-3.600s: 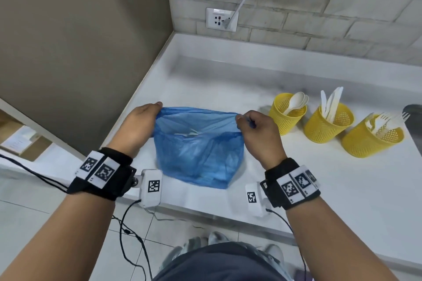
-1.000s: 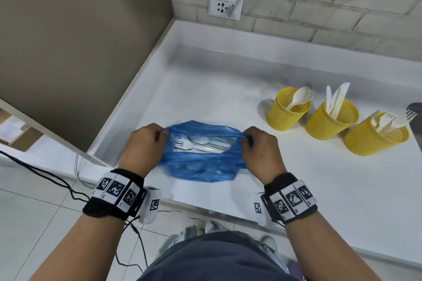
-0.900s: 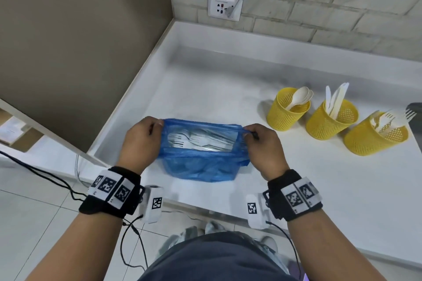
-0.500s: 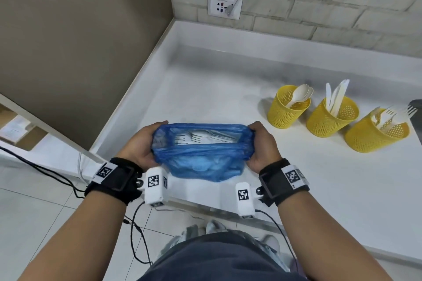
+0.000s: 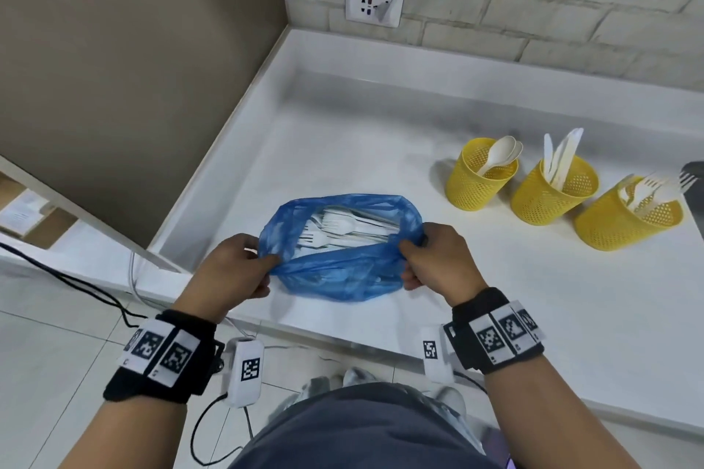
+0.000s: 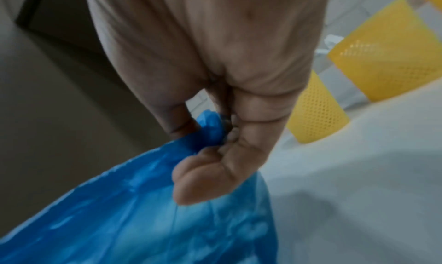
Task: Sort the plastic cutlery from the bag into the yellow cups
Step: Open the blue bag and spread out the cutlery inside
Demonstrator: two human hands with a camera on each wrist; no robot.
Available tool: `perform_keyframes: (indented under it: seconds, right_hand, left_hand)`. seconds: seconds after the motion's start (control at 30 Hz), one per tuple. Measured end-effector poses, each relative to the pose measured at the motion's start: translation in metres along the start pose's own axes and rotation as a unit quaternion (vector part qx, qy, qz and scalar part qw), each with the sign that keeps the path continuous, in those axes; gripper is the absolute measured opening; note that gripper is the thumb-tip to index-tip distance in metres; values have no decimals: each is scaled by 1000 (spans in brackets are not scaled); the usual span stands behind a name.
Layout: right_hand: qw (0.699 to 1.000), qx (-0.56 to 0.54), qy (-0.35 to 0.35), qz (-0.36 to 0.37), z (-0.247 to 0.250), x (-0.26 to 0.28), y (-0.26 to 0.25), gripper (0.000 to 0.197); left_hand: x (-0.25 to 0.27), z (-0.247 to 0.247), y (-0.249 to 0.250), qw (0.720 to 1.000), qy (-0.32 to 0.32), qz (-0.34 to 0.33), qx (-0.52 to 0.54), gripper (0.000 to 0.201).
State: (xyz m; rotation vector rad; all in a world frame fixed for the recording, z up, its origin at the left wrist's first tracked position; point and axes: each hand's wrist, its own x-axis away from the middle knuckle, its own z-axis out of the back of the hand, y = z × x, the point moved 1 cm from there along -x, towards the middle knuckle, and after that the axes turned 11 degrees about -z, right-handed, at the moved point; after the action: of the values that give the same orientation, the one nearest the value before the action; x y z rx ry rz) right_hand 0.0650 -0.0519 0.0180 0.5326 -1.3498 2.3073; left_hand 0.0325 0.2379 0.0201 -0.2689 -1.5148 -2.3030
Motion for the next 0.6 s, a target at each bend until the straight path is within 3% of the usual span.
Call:
perform_keyframes:
  seconds: [0.1,0.17,0.23,0.33,0.37,0.4,0.43,0.5,0.6]
  right_hand:
    - [989,-146,-21,-6,-6,-3,5,1]
    - [965,-254,-53,-24,-8,1,6,17]
    - [914,-389,-92,-63,-9,3,7,29]
    - [778,-586,-136,-180,-16,-3,17,39]
    - [750,-613,-144,-202,-19,-4,21,41]
    - [745,-616,-148,-208,-22,-3,24,43]
    - [759,-601,-150,-202,-22,-2,26,43]
    - [820,-528,-141,-170,-19,2,28,33]
    - [935,-336,-35,-108,-7,7,26,23]
  left_hand:
    - [1,2,-3,985,2,15,172,16]
    - [1,3,-2,964,-5,31,262,10]
    - [0,3,-2,931,-5,58,361,17]
    - [-1,-7,-4,866,-12,122,485,34]
    - [1,-11,-4,852,-20,138,505,37]
    - [3,-15,-3,845,-28,145,514,38]
    - [5,-17,-4,844,-31,145,515,39]
    - [6,-15,-5,858,-31,124,497,32]
    - [1,-3,-10,941,31,67,330,16]
